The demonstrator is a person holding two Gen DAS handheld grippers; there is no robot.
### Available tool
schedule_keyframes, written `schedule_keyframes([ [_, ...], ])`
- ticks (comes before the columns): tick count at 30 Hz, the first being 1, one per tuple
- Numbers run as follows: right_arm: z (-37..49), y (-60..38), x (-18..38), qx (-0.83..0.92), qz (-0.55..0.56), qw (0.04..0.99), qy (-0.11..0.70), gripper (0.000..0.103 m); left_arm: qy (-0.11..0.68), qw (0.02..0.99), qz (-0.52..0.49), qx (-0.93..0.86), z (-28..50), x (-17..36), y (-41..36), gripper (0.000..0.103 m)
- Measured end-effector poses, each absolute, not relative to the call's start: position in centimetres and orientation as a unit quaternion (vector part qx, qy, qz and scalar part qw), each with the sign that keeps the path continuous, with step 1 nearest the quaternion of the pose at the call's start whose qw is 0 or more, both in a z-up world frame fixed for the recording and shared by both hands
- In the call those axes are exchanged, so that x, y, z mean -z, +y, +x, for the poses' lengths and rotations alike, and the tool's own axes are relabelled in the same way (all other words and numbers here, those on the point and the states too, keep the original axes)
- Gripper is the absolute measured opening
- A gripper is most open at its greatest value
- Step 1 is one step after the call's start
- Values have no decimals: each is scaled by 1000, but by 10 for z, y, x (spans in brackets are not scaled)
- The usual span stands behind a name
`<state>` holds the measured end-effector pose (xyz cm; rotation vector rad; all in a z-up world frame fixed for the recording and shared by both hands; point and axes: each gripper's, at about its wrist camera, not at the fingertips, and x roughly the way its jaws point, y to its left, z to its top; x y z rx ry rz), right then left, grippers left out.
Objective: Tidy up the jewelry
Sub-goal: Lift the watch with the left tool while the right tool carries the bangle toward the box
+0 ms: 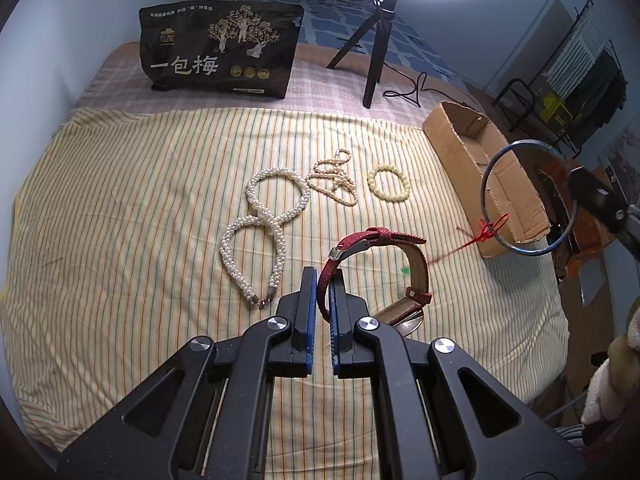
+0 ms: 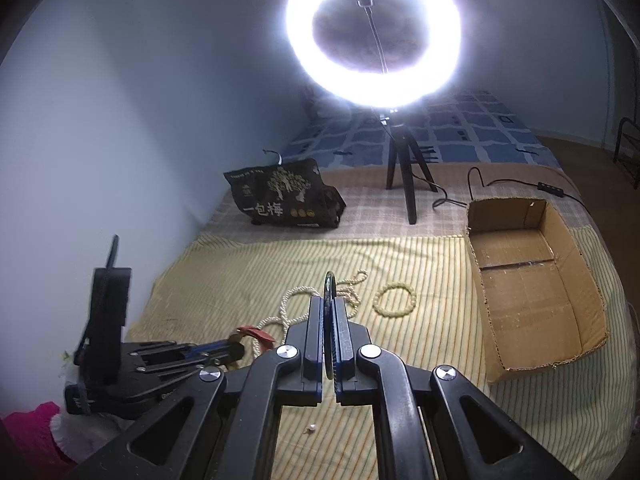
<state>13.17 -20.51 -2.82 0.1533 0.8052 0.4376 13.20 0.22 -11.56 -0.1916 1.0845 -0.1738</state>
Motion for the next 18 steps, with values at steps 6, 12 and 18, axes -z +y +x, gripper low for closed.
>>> schedule_keyframes([
  [6, 123, -205, 18, -238, 98, 889, 378, 1, 516, 848, -87, 85, 133, 116, -3, 3],
  [12, 130, -184, 52, -220, 31, 883, 413, 1, 516, 848, -85, 81, 134, 118, -5, 3],
  [18, 147, -178, 107, -178, -43, 866, 465, 1, 514, 850, -85, 79, 133, 117, -1, 3],
])
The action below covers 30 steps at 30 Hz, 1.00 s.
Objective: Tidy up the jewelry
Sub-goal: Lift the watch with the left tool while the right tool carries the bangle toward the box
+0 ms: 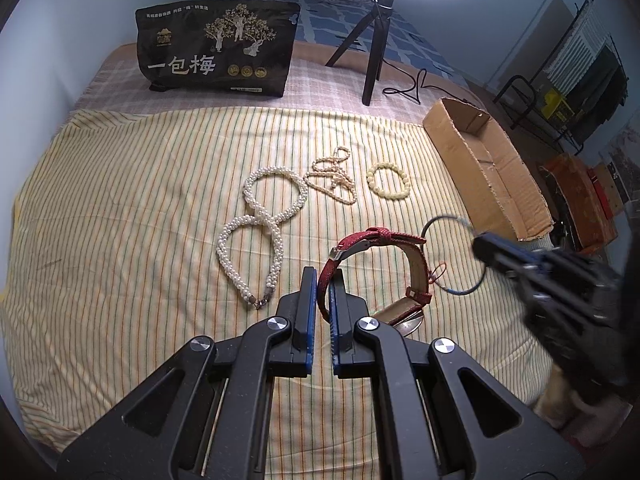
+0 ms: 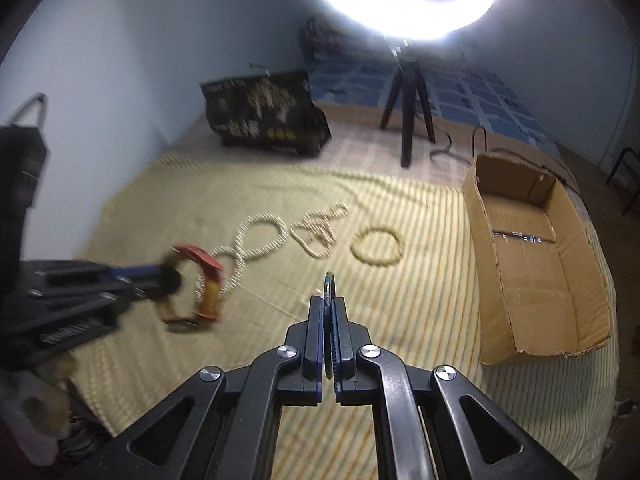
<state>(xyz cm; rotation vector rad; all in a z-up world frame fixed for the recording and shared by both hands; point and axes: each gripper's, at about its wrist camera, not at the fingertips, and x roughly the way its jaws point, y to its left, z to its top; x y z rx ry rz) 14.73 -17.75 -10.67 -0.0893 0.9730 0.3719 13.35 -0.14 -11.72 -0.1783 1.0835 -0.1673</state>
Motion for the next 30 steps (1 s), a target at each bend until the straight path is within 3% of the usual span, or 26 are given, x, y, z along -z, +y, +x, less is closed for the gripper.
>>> schedule_keyframes([
  [7, 162, -207, 137, -127, -59, 856, 498, 1, 515, 849, -86, 79, 135, 117, 2, 3],
  [30, 147, -266, 158, -87, -59, 842, 529, 1, 519, 847, -74, 86, 141, 121, -13, 3],
])
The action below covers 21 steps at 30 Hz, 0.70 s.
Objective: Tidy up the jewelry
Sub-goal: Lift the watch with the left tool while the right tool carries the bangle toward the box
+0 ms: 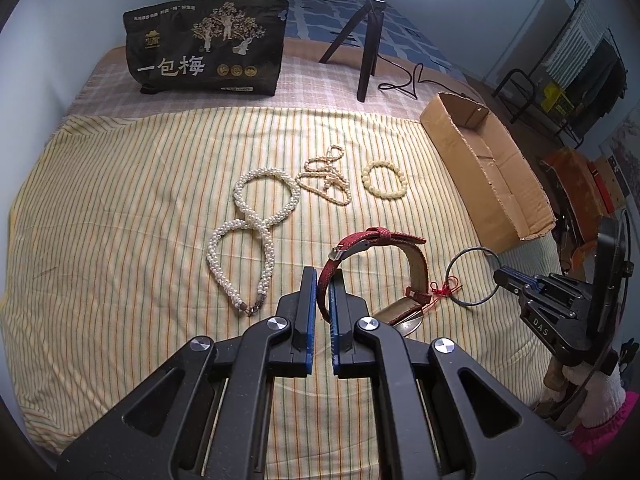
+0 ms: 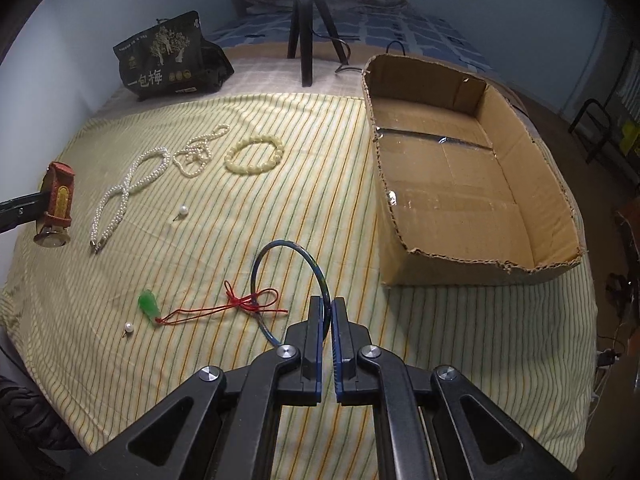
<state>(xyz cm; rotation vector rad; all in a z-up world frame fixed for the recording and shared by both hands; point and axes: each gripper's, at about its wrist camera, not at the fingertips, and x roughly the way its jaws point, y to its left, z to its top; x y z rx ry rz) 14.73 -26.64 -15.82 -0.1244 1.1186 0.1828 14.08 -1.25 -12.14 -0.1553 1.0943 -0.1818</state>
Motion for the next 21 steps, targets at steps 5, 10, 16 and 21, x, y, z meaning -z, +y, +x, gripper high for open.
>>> schedule_keyframes([
  [5, 142, -270, 135, -88, -53, 859, 501, 1, 517, 848, -74, 88, 142, 120, -15, 3],
  [10, 131, -265, 92, -106, -53, 887, 447, 1, 518, 847, -76, 91, 145, 120, -16, 3],
  [16, 121, -255, 55, -125, -55, 906, 399, 1, 522, 844, -70, 100, 145, 124, -24, 3],
  [21, 117, -247, 48, -134, -64, 910, 388, 1, 520, 845, -65, 103, 143, 123, -31, 3],
])
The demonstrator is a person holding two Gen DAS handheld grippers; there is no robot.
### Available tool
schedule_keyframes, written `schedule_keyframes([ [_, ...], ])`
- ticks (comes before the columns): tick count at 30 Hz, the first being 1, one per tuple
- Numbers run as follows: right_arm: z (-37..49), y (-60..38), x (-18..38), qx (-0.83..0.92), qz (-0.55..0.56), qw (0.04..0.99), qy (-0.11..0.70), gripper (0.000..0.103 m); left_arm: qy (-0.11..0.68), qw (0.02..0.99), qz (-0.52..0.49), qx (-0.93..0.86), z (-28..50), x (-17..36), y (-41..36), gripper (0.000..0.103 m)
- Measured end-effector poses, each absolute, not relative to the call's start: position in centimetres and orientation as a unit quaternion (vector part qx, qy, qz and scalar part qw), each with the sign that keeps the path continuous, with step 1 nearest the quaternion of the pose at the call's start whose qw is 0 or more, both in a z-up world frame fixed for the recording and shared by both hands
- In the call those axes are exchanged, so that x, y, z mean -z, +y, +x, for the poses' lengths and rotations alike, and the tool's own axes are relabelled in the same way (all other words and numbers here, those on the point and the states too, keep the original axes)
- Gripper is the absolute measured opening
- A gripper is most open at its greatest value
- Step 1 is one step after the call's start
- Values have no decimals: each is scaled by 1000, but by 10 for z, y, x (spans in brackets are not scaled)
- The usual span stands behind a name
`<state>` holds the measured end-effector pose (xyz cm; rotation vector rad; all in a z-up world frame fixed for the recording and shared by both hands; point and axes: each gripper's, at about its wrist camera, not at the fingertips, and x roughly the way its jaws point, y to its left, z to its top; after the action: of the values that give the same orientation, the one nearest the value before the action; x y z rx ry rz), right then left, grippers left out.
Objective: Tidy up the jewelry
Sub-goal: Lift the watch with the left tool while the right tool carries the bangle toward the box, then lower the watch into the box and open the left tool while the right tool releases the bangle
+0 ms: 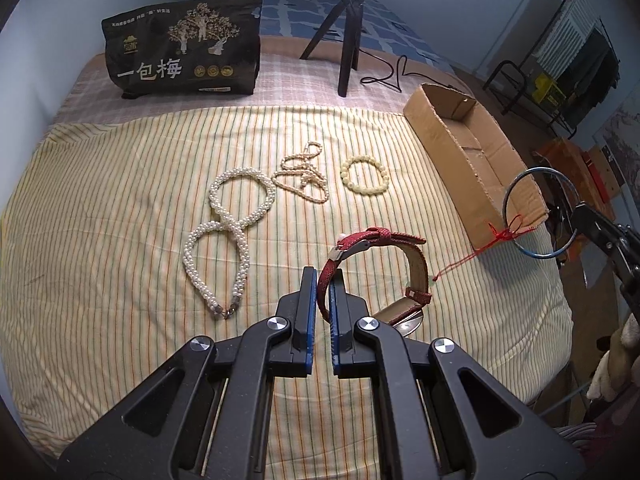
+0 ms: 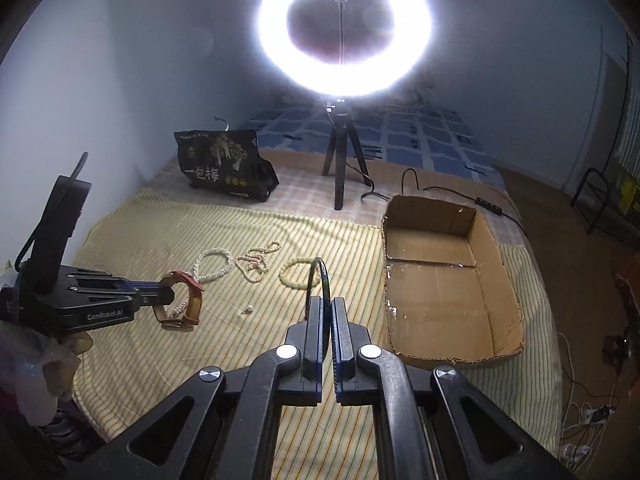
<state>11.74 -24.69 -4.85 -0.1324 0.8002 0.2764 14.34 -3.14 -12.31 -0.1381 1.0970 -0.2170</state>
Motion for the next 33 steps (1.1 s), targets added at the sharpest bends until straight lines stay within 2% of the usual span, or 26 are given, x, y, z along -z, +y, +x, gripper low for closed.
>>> schedule_keyframes([
  [22, 129, -291, -18, -105, -4, 948, 301, 1, 479, 866, -65, 129, 154, 88, -69, 3],
  [33, 157, -332, -22, -50, 7, 956, 290, 1, 466, 866, -83, 162, 177, 74, -118, 3],
])
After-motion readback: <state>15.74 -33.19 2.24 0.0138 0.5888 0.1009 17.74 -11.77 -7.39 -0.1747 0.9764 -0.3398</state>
